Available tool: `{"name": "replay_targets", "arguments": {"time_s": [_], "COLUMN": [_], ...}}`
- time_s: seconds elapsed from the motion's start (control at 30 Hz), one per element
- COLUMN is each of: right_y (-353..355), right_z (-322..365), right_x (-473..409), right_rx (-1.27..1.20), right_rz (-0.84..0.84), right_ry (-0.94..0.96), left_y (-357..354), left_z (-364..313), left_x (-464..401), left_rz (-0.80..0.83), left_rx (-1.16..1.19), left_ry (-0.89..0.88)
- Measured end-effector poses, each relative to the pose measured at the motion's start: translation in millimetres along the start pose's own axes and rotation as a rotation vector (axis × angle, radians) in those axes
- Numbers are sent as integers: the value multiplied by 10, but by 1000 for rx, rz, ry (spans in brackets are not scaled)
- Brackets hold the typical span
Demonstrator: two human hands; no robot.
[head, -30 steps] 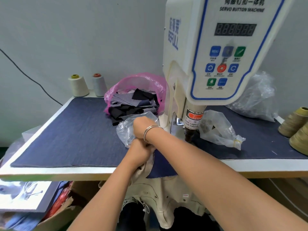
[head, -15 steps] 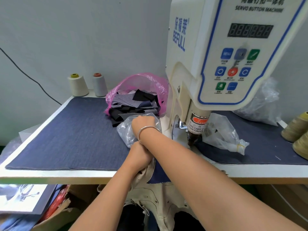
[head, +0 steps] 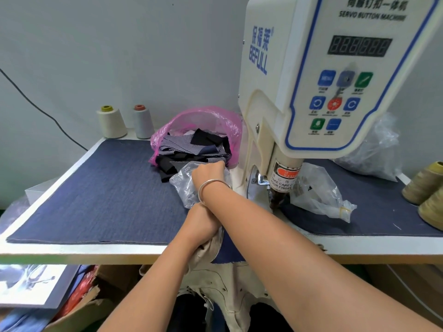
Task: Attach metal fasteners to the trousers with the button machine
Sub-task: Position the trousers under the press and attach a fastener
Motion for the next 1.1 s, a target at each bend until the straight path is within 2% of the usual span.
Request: {"name": "replay_targets", "arguments": {"time_s": [0.57,0.93,1.1], "right_y": [-8,12,59], "right_z": [-35,-51,-65], "right_x": [65,119,173], "right_rx": [21,14,-116], "right_rz": [37,-73,-189], "right_ry": [-25,-5,3], "left_y": [19,8,0], "left_z": [-46,-67,-48], "left_x": [70,99,85], "left_rz": [-18,24,28], "left_rx": [43,87,89], "left_ry": [6,-13,-23]}}
Point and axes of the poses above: each hand's wrist, its own x-axis away from the middle knuckle, its own y-axis out of the back of the hand, z = x × y, the point moved 3 cm from there along -x, towards the middle knuckle, and after that the axes turned 12 degrees about y, right-handed, at the moved point
